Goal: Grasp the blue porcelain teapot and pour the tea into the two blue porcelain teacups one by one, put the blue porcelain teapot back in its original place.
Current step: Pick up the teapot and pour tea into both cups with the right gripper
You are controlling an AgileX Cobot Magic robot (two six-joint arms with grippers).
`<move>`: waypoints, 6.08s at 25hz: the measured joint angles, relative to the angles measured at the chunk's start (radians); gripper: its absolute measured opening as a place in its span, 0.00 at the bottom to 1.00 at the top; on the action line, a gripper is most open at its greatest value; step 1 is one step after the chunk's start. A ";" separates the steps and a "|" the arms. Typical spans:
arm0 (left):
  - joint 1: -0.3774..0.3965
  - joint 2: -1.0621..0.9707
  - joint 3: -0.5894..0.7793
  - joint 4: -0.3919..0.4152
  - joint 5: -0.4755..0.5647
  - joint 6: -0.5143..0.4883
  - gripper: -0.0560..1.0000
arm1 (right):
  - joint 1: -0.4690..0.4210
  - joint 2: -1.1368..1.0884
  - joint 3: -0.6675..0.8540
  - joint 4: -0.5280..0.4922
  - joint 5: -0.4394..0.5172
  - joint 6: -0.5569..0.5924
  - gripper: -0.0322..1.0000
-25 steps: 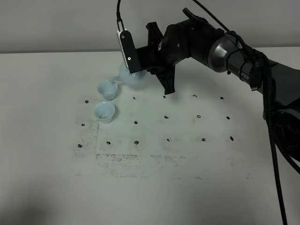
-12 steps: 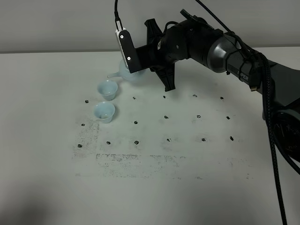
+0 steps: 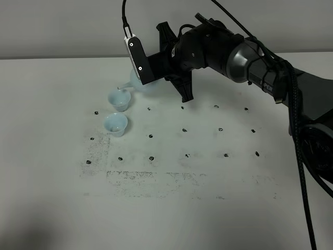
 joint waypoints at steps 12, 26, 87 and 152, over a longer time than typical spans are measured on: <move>0.000 0.000 0.000 0.000 0.000 0.000 0.74 | 0.020 0.000 0.000 -0.061 -0.037 0.001 0.08; 0.000 0.000 0.000 0.000 0.000 0.000 0.74 | 0.020 -0.004 0.000 -0.114 -0.037 0.015 0.08; 0.000 0.000 0.000 0.000 0.000 0.000 0.74 | 0.020 -0.035 0.000 -0.142 -0.005 0.021 0.08; 0.000 0.000 0.000 0.000 0.000 0.000 0.74 | -0.119 -0.104 -0.007 0.357 0.281 0.394 0.08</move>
